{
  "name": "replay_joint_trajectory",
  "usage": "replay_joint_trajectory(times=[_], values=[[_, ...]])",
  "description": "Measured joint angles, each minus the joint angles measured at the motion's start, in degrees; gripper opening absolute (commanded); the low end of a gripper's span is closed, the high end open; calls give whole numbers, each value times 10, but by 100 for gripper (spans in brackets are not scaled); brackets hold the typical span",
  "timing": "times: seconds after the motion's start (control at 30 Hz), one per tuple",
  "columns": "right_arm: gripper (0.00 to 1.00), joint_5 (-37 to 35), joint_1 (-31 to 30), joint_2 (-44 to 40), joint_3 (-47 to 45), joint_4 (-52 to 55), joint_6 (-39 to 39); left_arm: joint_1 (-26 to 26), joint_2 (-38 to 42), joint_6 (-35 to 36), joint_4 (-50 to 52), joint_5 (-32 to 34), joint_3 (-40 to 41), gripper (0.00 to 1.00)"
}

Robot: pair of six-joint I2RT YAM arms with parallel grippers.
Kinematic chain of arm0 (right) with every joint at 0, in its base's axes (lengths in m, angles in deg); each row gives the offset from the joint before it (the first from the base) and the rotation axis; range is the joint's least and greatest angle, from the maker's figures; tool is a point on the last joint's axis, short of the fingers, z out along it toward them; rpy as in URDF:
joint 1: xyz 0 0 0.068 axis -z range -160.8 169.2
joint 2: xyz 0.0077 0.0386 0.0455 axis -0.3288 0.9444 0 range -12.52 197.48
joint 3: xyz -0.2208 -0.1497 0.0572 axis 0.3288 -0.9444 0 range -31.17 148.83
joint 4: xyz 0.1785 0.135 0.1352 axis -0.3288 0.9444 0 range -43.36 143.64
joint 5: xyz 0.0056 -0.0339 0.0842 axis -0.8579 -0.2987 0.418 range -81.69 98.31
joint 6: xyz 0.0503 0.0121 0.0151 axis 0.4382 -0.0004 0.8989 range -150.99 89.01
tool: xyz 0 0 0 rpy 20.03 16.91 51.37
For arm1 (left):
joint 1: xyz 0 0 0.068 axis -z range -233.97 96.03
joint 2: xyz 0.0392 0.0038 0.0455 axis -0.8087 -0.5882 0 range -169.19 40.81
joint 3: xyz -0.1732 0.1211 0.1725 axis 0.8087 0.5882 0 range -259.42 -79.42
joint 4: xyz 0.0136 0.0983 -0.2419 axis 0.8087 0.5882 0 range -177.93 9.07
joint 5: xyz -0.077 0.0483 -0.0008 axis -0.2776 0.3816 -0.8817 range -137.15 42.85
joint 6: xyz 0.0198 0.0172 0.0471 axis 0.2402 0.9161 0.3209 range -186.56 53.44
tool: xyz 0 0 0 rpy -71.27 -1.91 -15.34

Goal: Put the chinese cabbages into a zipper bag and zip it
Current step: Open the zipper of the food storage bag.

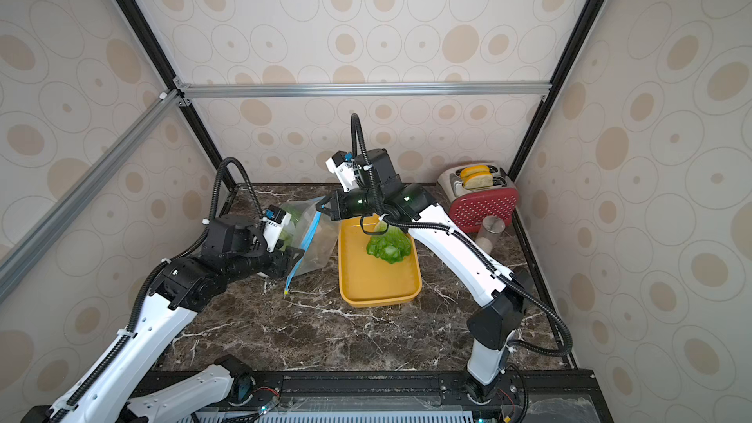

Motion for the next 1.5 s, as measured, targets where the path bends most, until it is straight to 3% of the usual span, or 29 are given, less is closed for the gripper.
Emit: replay_joint_trajectory(times=[0.23,0.4,0.63,1.03,1.3,1.4,1.5], values=[[0,-11,0,0,0,12,-8,0,3,8,5,26,0,52],[0,-11,0,0,0,15,-7,0,-3,10,8,25,0,54],[0,-11,0,0,0,14,9,2,-14,23,-7,64,0,32],[0,-7,0,0,3,20,33,2,-19,48,-98,84,28,32],[0,-13,0,0,14,27,34,3,-29,74,-129,56,40,5],[7,-17,1,0,16,29,33,3,-32,75,-132,50,40,0],[27,-26,1,0,16,34,29,3,-34,68,-130,49,36,0]])
